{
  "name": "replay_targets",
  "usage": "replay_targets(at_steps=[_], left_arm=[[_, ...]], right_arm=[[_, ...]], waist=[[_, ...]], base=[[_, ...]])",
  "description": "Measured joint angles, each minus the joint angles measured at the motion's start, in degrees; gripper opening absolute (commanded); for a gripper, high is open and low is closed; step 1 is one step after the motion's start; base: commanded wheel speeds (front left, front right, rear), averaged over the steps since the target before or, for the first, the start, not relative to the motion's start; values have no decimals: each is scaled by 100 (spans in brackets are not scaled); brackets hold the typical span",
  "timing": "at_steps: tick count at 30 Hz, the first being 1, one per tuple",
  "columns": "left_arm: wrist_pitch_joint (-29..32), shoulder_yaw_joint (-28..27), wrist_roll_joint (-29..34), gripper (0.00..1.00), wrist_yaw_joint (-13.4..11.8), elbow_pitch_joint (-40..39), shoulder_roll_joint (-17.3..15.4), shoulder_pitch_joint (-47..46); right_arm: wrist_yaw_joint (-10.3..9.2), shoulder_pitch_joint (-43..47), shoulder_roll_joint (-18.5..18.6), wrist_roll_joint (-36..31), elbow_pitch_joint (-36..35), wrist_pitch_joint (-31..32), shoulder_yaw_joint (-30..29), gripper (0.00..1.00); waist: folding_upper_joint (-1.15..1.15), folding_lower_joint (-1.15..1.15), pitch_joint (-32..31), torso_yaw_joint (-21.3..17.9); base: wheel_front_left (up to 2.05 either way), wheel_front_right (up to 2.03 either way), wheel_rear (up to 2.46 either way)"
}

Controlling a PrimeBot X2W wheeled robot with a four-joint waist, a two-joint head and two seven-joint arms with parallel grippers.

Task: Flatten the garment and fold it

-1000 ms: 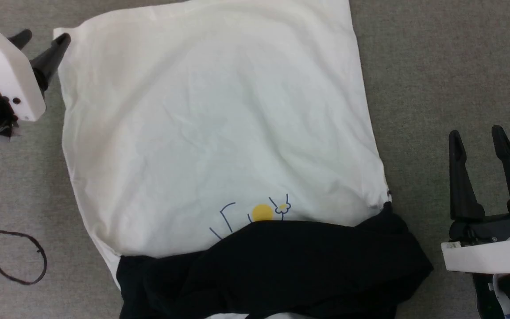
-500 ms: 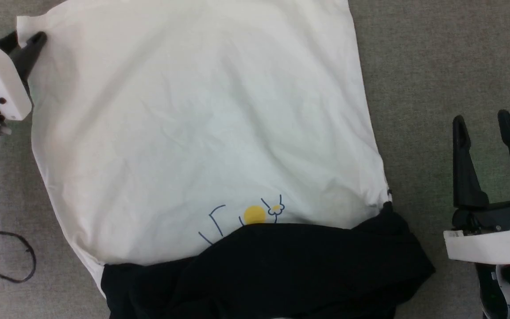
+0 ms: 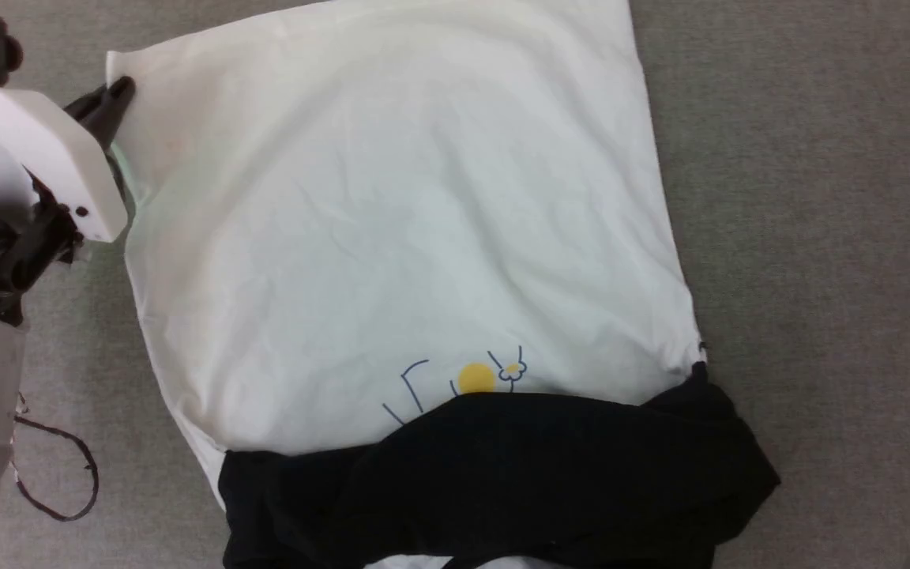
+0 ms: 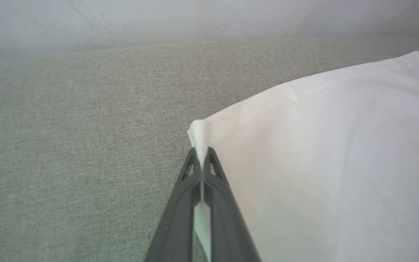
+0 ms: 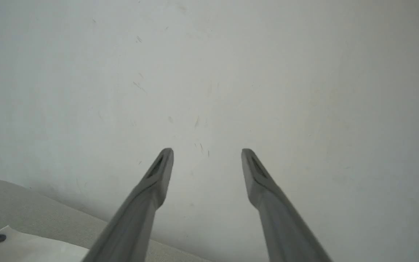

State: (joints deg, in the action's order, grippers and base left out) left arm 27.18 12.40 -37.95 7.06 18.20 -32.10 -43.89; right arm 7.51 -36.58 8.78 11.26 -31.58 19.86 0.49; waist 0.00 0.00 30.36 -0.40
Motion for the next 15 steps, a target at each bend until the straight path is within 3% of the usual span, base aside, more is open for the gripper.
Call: replay_targets(at_steps=[2,6,10,15], left_arm=[[-47,85,-35,0,0,-49,8,-9],[-110,231,-54,0,1,-83,89,-73],[-192,358,-92,0,2,-92,187,-198],[-258,510,-143,0,2,-92,281,-358]], right_arm=[[3,-790,119,158,441,522,125,100],[3,-1775,-71,424,1956,1629,-9,100],[1,-2205,-220,120,3327,2393,-359,100],[1,-2420,-447,-328,4333,3111,-772,100]], waist=[[0,0,23,73],[0,1,123,229],[0,1,234,392],[0,1,417,587]], base=[[0,0,0],[0,0,0],[0,0,0],[0,0,0]])
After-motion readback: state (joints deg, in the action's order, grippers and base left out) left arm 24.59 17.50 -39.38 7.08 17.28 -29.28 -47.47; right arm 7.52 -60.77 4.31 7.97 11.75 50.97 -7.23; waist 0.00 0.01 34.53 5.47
